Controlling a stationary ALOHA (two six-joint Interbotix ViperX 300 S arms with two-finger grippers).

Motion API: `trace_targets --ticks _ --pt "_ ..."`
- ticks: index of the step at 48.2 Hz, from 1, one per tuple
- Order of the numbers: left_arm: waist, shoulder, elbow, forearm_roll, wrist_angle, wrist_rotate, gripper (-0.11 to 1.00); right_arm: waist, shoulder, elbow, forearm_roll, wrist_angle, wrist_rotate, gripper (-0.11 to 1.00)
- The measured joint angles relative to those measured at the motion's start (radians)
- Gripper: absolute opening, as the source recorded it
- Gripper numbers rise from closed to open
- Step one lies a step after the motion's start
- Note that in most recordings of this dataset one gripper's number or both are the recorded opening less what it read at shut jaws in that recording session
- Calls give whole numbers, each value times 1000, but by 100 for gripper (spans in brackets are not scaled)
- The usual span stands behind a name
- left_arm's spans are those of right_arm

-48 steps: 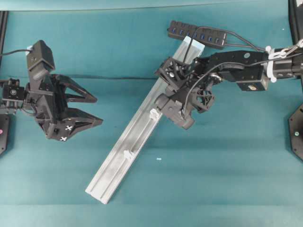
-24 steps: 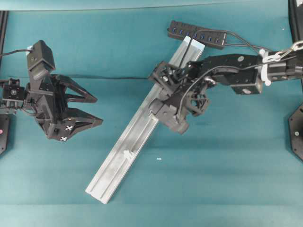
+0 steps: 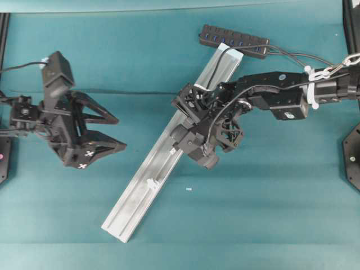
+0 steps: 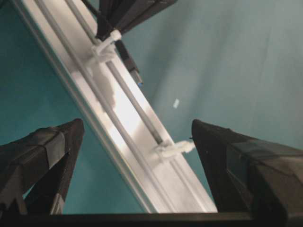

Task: Pass the USB cable through three rings with both arms.

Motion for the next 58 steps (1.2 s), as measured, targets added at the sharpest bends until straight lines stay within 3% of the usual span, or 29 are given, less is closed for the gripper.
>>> trace_targets --ticks 16,26,42,58 --pt "6 158 -34 0 -130 0 98 0 0 0 5 -3 0 7" --pt "31 316 -71 0 -281 -6 98 -2 0 0 8 -5 -2 7" --pt "20 500 -106 0 -420 -141 98 -12 0 0 9 -2 3 7" --pt "-3 549 -133 0 -453 -149 98 -17 0 2 9 -3 55 7"
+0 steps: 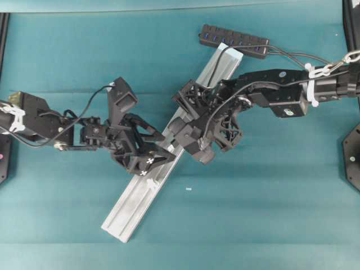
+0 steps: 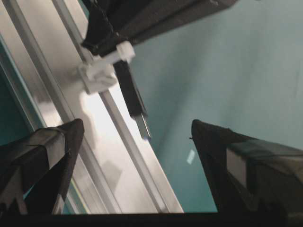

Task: Pass the USB cable through three rings with both arms.

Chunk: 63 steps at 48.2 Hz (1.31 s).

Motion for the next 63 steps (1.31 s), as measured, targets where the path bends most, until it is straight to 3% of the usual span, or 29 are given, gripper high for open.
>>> trace_targets --ticks 33,38,48,63 --pt "25 72 -57 -2 0 3 93 -2 -2 0 2 0 2 7" --pt "26 74 -57 -2 2 3 85 -2 0 0 2 0 2 7" --pt "29 75 -57 -2 9 3 43 -3 0 0 2 0 2 7" --pt "29 75 -58 -2 37 3 37 -6 -2 0 0 -2 6 7"
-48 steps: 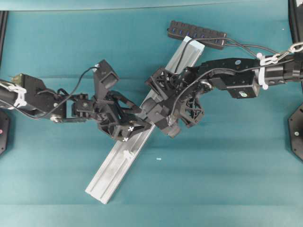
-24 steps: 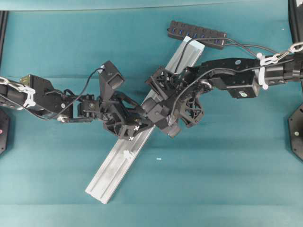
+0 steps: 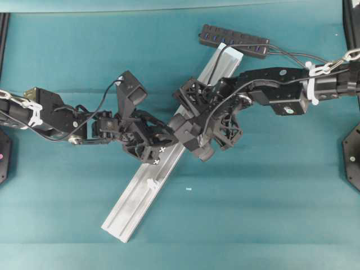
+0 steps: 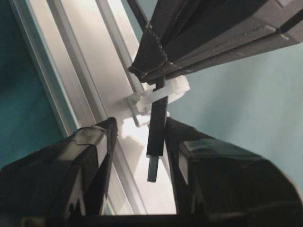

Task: Pass the USB cable through three rings with both arms.

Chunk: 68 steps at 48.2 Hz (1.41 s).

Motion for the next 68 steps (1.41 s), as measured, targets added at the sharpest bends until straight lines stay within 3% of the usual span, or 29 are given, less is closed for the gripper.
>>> trace_targets --ticks 20,34,40,50,53,62,68 --pt "0 -2 -8 0 8 -5 34 0 0 6 -3 -6 0 7" --pt "0 -11 -34 0 84 -6 34 0 0 6 -5 -2 2 8" --pt "0 -11 -34 0 87 -8 34 0 -2 6 -3 0 2 21" --pt "0 -17 -34 0 92 -8 32 3 -8 8 -3 6 5 72" --pt "0 -20 -34 0 95 -9 32 3 -11 9 -3 6 5 83" --pt "-3 -26 -34 0 97 -23 32 0 -25 11 -3 6 5 82" --pt "-40 -34 -40 2 95 -63 10 -11 -29 20 -5 3 5 82"
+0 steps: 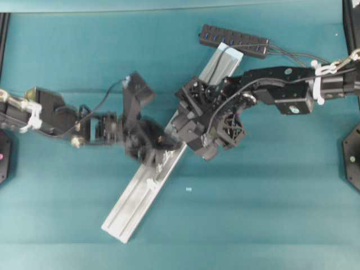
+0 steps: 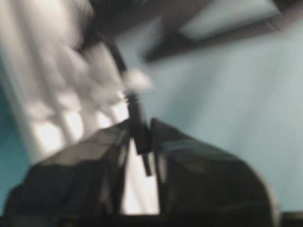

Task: Pass the USB cable through three rings with both arms.

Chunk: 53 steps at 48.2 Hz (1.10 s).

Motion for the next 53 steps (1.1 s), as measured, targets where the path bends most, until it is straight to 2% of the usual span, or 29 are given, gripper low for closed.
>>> trace_targets --ticks 8,43,53 --pt "5 0 -2 -2 2 -38 10 -3 -3 6 0 0 0 82" --pt "3 -74 26 -2 43 -46 10 -6 -41 6 0 -2 0 82" --pt "-11 -117 72 -2 43 -103 10 -6 -46 6 0 0 0 81"
